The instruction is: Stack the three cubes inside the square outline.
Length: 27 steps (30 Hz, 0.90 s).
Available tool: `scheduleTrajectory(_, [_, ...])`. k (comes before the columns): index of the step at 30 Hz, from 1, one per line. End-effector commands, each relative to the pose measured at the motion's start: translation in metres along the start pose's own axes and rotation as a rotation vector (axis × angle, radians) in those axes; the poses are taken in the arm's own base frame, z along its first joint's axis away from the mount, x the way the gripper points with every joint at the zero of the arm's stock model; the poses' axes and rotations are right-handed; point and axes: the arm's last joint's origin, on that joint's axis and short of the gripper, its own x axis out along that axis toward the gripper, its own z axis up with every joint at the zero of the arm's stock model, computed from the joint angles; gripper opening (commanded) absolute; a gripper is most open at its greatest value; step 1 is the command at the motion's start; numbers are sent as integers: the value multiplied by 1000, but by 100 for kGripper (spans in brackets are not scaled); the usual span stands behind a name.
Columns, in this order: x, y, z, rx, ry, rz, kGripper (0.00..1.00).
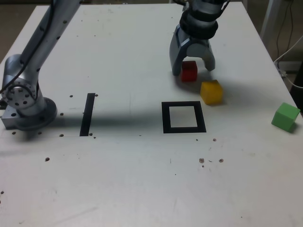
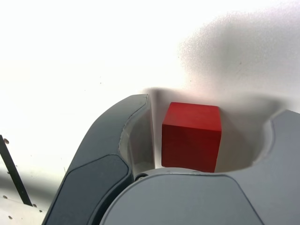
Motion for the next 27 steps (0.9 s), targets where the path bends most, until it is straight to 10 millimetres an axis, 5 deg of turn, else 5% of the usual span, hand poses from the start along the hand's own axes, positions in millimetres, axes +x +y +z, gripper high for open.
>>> scheduleTrajectory(1, [1, 0, 1, -1, 0, 2, 29])
scheduleTrajectory(27, [-1, -1, -2, 1, 0, -6, 28])
